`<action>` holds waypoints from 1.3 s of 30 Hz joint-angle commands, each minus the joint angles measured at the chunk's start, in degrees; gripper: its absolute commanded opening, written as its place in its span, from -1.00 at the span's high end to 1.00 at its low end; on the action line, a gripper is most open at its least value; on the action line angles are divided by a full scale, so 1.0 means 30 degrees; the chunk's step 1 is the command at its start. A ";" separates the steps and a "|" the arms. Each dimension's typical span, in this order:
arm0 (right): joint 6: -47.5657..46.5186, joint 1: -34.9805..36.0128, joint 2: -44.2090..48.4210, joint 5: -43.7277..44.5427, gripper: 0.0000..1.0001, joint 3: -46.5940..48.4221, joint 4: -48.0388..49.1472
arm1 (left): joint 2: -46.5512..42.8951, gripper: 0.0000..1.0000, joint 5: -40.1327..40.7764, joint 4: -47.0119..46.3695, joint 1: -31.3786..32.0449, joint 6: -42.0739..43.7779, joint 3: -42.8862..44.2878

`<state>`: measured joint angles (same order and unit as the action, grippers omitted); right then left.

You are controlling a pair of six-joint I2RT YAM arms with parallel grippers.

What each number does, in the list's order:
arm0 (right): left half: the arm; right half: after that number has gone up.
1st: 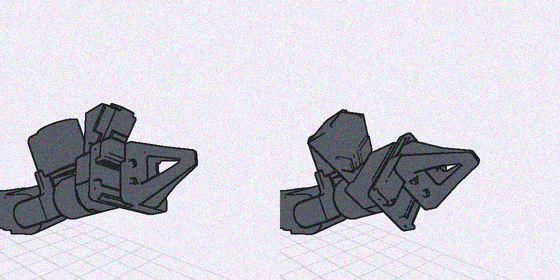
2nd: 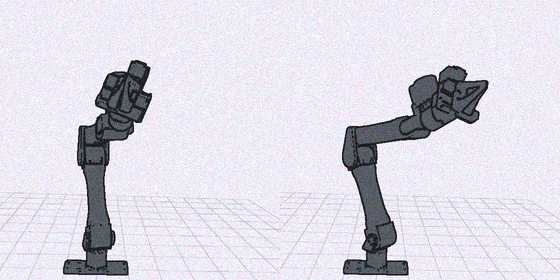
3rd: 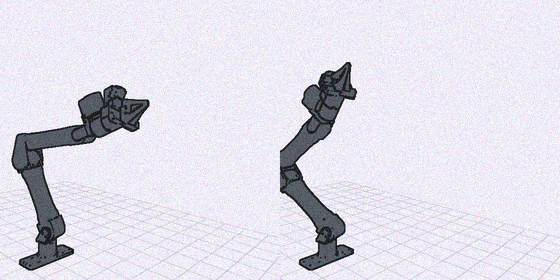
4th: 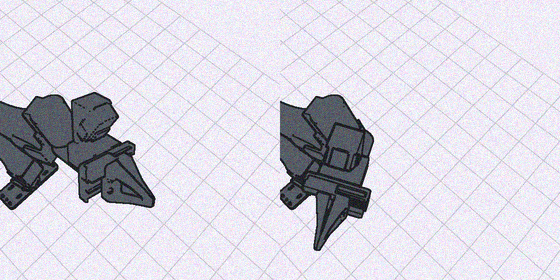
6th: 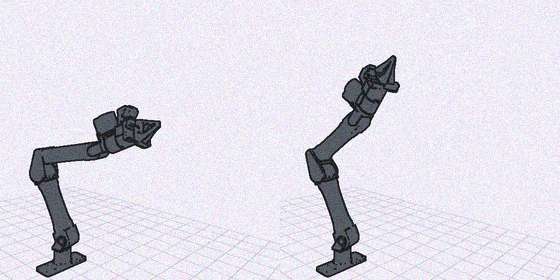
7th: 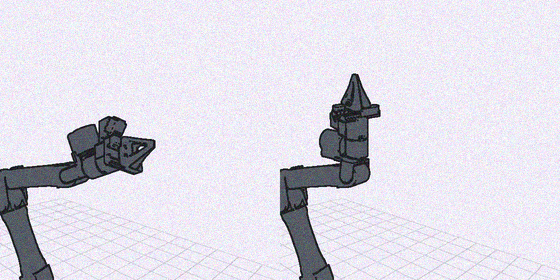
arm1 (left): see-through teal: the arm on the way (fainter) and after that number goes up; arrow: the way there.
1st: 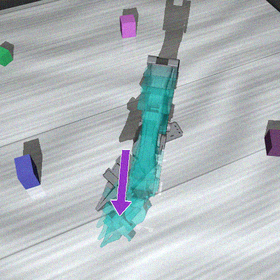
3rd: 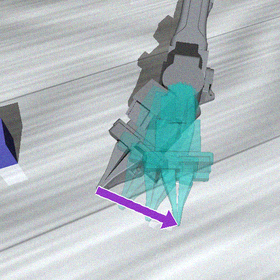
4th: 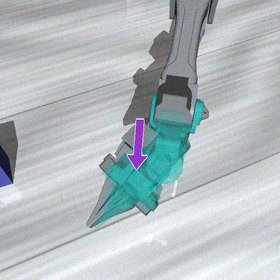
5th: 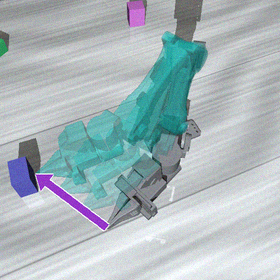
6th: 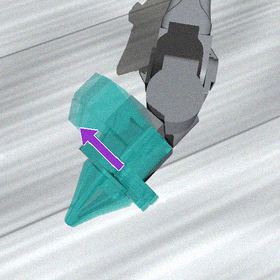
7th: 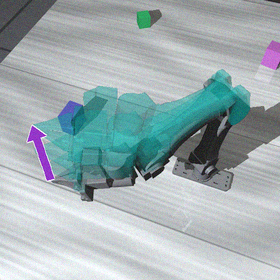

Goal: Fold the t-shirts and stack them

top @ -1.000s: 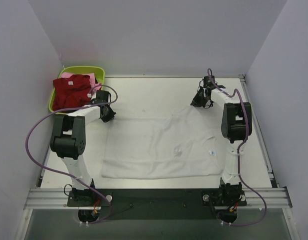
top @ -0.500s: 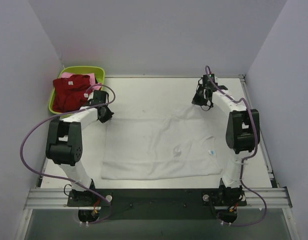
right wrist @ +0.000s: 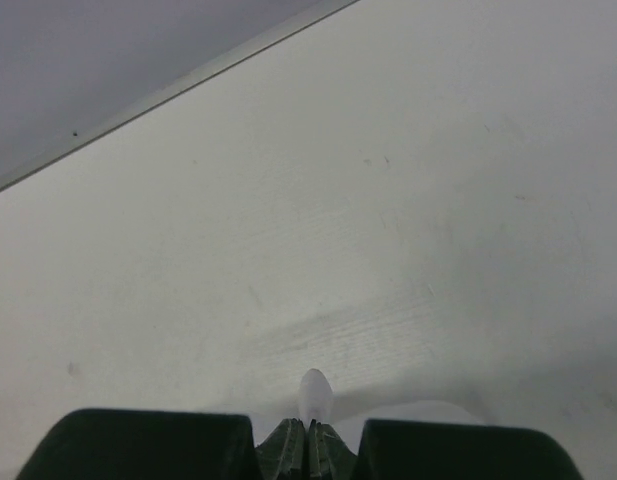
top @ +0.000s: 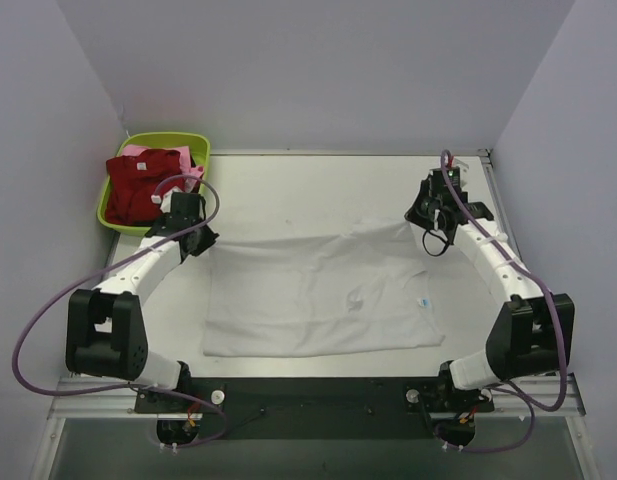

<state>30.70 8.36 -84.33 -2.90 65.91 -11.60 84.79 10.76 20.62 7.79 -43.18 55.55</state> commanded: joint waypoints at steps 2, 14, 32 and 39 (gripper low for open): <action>0.0080 0.0318 0.3522 0.1696 1.00 -0.2191 -0.1085 | -0.2685 1.00 0.0396 0.0333 -0.0049 -0.0372 -0.1726; 0.1278 0.1694 0.9534 0.3600 1.00 -0.6964 -0.3662 | -0.7725 1.00 0.0365 0.1239 0.1645 -0.0693 -0.6034; 0.5087 0.6439 1.4635 0.5886 1.00 -1.0396 -0.8173 | -0.9104 1.00 0.2709 0.2587 0.3936 -0.1983 -0.7179; 0.7519 0.8491 1.5367 0.7058 1.00 -1.1656 -0.9785 | -1.0421 1.00 0.3092 0.3263 0.3907 -0.2482 -0.7559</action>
<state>47.66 31.35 -39.44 13.82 33.06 -35.20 56.66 18.11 29.02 19.42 -49.32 33.21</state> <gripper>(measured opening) 0.036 0.023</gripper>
